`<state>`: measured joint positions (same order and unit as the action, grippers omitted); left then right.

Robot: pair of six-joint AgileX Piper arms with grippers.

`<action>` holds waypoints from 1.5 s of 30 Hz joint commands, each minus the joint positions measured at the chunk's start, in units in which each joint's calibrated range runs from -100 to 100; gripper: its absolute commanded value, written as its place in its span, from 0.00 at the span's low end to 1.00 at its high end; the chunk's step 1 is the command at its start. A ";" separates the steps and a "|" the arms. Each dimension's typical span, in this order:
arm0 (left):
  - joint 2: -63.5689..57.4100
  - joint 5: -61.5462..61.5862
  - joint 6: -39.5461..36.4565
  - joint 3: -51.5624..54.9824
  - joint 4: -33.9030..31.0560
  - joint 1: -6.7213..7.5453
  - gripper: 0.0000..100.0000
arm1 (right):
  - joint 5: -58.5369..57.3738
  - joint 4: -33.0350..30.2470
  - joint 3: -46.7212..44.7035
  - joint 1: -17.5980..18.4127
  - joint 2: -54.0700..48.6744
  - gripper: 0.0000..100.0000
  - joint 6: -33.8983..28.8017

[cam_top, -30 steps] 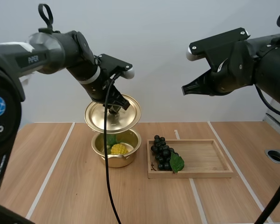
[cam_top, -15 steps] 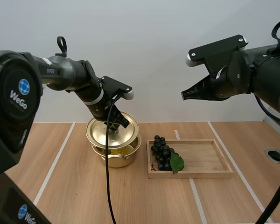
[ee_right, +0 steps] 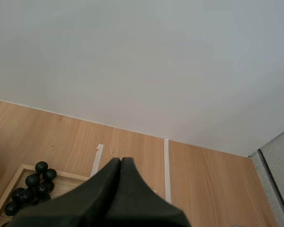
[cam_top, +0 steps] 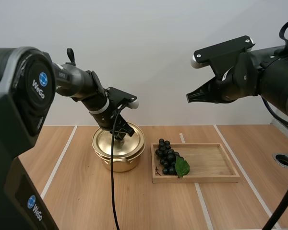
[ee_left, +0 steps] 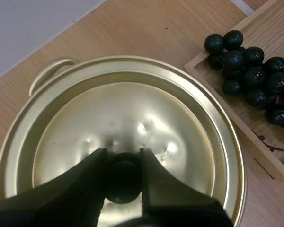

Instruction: Open the pot, put the pineapple inside, and close it

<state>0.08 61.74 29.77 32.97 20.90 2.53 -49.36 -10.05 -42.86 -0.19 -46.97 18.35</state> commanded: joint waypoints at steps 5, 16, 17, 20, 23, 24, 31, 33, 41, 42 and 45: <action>0.68 -0.84 0.16 0.07 1.23 0.14 0.00 | 0.59 -0.11 -0.07 -0.28 -0.57 0.00 -0.20; 0.68 -0.77 0.16 0.07 1.95 0.14 0.00 | 0.42 -0.11 -0.07 -0.28 -0.57 0.00 -0.20; 0.68 -0.58 0.16 0.07 2.52 0.14 0.00 | 0.22 -0.11 -0.07 -0.28 -0.57 0.00 -0.20; 0.68 -0.33 0.16 0.07 3.01 0.14 0.00 | 0.04 -0.11 -0.07 -0.28 -0.57 0.00 -0.20; 0.68 -0.18 0.16 0.07 3.36 0.14 0.00 | -0.12 -0.11 -0.07 -0.28 -0.57 0.00 -0.20; 0.68 0.05 0.16 0.07 3.35 0.14 0.00 | -0.12 -0.11 -0.07 -0.28 -0.57 0.00 -0.20; 0.68 2.84 0.16 0.07 3.35 0.14 0.32 | -0.12 -0.11 -0.07 -0.28 -0.57 0.00 -0.20; 0.68 3.07 0.16 0.07 3.35 0.14 0.46 | -0.12 -0.11 -0.07 -0.28 -0.57 0.00 -0.20; 0.68 2.84 0.67 0.07 3.35 0.14 1.00 | -0.12 -0.11 -0.07 -0.28 -0.57 0.00 -0.20; 0.68 2.37 1.01 0.07 3.35 0.14 1.00 | -0.12 -0.11 -0.07 -0.28 -0.57 0.00 -0.20; 0.68 1.55 1.37 -0.09 3.35 0.14 1.00 | -0.12 -0.11 -0.07 -0.28 -0.57 0.00 -0.20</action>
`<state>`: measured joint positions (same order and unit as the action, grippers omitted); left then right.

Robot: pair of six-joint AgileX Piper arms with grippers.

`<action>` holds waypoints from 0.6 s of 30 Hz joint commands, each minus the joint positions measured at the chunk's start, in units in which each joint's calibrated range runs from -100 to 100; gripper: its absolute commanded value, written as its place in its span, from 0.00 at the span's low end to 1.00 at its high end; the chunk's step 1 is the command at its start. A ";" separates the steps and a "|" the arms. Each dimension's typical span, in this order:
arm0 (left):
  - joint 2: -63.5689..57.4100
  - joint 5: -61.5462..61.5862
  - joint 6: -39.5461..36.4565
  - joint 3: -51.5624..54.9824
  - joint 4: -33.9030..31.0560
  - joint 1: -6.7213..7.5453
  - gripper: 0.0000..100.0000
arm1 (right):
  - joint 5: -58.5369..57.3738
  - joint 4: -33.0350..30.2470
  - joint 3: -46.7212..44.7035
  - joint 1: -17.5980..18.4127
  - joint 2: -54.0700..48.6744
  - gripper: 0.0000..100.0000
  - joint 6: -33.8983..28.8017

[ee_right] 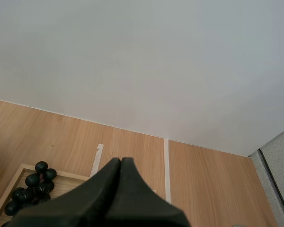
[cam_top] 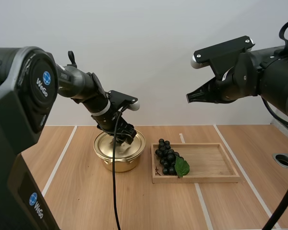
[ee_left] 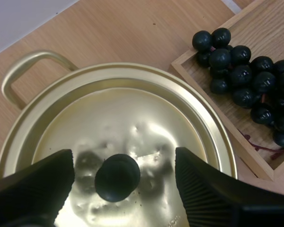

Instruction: Open the pot, put the pineapple inside, and close it

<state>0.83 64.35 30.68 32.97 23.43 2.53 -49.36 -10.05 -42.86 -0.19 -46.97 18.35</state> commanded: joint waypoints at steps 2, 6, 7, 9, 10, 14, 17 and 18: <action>-0.07 -1.06 0.72 -0.74 0.83 0.14 1.00 | -0.12 -0.11 -0.07 -0.28 -0.57 0.00 -0.20; -0.85 -0.73 0.72 -2.33 0.83 0.14 1.00 | -0.29 -0.11 -0.07 -0.28 -0.57 0.00 -0.20; -1.17 -0.73 0.72 -2.64 0.83 0.14 1.00 | -0.29 -0.11 -0.07 -0.28 -0.57 0.00 -0.20; -2.62 -0.55 0.72 -3.19 0.83 0.14 1.00 | -0.29 -0.11 -0.07 -0.28 -0.57 0.00 -0.20; -3.60 -0.55 0.72 -3.30 0.83 0.14 1.00 | -0.29 -0.11 -0.07 -0.28 -0.57 0.00 -0.20; -8.78 -0.71 0.72 -4.02 0.61 0.14 1.00 | -0.10 0.01 -0.07 -0.28 -0.57 0.00 -0.30; -13.88 0.71 0.28 -5.26 0.29 0.14 1.00 | 0.67 0.26 -0.07 -0.28 -0.57 0.00 -0.30; -15.87 1.61 0.28 -5.90 0.18 0.14 1.00 | 0.67 0.26 -0.07 -0.28 -0.57 0.00 -0.30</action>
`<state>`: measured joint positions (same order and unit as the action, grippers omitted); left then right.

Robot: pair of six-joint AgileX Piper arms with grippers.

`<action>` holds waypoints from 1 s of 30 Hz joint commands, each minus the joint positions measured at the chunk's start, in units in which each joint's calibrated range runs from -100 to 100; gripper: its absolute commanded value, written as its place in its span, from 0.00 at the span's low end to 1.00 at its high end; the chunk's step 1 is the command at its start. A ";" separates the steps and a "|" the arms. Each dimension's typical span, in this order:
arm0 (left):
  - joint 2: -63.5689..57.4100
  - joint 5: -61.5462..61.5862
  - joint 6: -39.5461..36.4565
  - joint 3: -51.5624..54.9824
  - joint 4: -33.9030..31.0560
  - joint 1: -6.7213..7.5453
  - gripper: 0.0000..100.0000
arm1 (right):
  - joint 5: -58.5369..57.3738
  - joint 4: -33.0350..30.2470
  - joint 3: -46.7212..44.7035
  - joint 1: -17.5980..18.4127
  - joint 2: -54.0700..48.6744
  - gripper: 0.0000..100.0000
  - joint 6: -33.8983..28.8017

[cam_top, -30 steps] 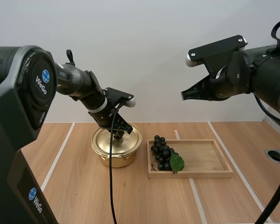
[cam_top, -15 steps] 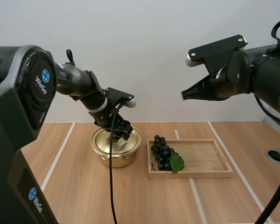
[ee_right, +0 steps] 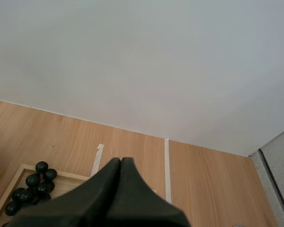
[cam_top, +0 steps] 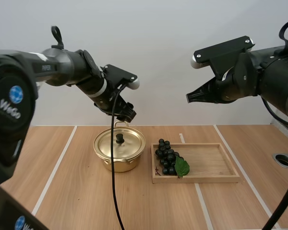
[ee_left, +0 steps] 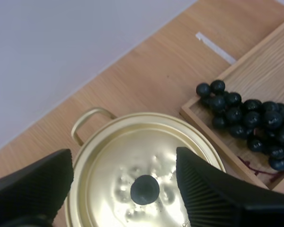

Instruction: Open the pot, put the pineapple inside, and close it

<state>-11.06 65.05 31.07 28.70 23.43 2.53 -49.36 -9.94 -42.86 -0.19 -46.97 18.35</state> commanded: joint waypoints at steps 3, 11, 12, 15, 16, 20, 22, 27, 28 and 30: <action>-9.90 4.12 -0.11 -3.88 -0.08 0.14 1.00 | 1.05 0.15 -0.07 -0.28 -0.57 0.00 -0.40; -27.46 3.11 -0.53 -5.72 -0.34 0.14 0.92 | 2.86 0.15 -0.07 -0.28 -0.71 0.00 -1.89; -29.66 3.11 -1.42 -5.72 -1.08 0.14 0.77 | 3.11 0.15 -0.07 -0.28 -0.71 0.00 -2.38; -35.75 3.84 -3.58 -5.72 -3.26 0.14 0.28 | 4.29 0.96 -0.07 -0.28 -1.27 0.00 -2.58; -37.43 3.84 -3.94 -5.72 -3.66 0.14 0.13 | 4.42 1.64 -0.07 -0.28 -1.84 0.00 -2.58; -43.96 7.12 -8.28 -5.72 -5.47 0.14 0.00 | 4.83 3.02 -0.07 -0.28 -6.37 0.00 -2.58; -46.36 9.91 -10.40 -5.72 -5.85 0.07 0.00 | 6.76 3.26 -0.46 -0.28 -9.67 0.00 -2.58; -52.86 10.99 -12.89 -5.57 -5.90 -0.99 0.00 | 3.68 3.24 -1.03 -0.52 -17.77 0.00 -2.58; -54.54 10.79 -12.89 -5.57 -5.45 -1.32 0.00 | 3.50 3.24 -1.35 -0.84 -18.83 0.00 -2.58; -57.99 10.40 -13.02 -5.57 -5.09 -1.50 0.00 | 4.60 2.67 -2.58 -1.59 -21.25 0.00 -2.58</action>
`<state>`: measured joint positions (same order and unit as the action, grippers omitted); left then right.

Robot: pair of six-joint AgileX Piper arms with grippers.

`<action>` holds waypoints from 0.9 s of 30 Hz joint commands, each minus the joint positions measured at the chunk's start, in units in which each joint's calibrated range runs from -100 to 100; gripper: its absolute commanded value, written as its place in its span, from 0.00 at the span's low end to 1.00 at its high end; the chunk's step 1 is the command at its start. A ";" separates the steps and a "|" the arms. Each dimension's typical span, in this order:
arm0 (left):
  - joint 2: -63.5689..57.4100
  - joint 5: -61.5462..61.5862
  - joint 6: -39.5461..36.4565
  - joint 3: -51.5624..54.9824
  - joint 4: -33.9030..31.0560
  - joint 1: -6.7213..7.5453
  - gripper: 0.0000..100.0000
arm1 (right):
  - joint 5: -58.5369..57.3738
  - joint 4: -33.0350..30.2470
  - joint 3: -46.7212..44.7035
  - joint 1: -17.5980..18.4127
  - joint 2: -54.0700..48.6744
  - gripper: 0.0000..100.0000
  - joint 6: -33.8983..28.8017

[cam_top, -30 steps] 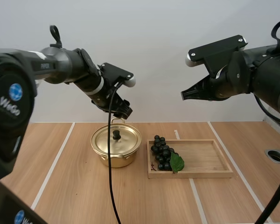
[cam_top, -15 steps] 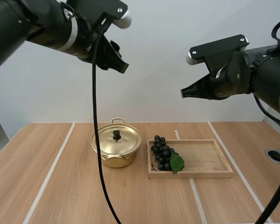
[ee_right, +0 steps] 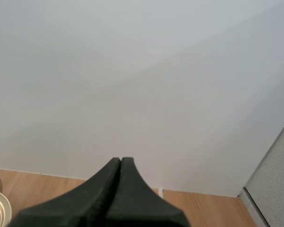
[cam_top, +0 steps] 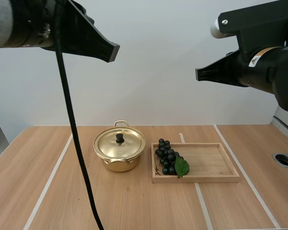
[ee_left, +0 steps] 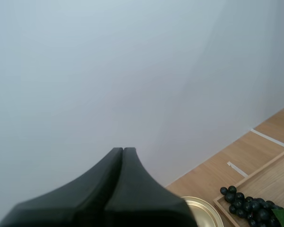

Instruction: Open the pot, put the pineapple inside, and close it

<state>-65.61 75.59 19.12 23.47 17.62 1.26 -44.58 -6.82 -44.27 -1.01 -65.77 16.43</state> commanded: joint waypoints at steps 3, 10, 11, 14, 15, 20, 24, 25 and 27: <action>-9.26 -0.14 -1.88 -0.34 1.01 -0.23 0.00 | 1.69 -1.93 -2.45 -1.39 -7.21 0.00 -0.54; -22.03 -0.83 -7.94 1.26 -0.50 -0.23 0.00 | 7.02 -1.59 -2.45 -1.39 -21.05 0.00 -0.47; -23.73 -2.23 -8.69 2.57 -0.83 -0.23 0.00 | 7.46 -1.59 -2.45 -1.39 -22.92 0.00 -0.47; -28.70 -7.82 -12.14 7.97 -4.27 -0.40 0.00 | 7.46 -0.70 -2.45 -1.39 -27.98 0.00 -0.47; -30.56 -10.29 -14.19 9.88 -5.97 -0.56 0.00 | 7.46 0.03 -2.45 -1.39 -29.20 0.00 -0.47; -34.39 -18.91 -25.24 21.69 -17.62 -0.55 0.00 | 7.46 6.00 -2.45 -1.39 -34.23 0.00 -0.47; -34.39 -28.06 -34.42 29.06 -28.28 -0.62 0.00 | 7.68 7.53 -3.01 -1.39 -34.23 0.00 -0.47; -34.39 -29.88 -36.02 30.64 -29.84 -0.62 0.00 | 7.70 7.27 -3.71 -1.39 -34.23 0.00 -0.47; -34.39 -33.54 -37.08 33.71 -30.71 -0.62 0.00 | 7.70 6.43 -5.88 -1.13 -34.23 0.00 -0.47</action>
<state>-99.93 48.63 -14.51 53.95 -9.90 0.72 -37.44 0.00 -48.26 -2.20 -99.74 16.33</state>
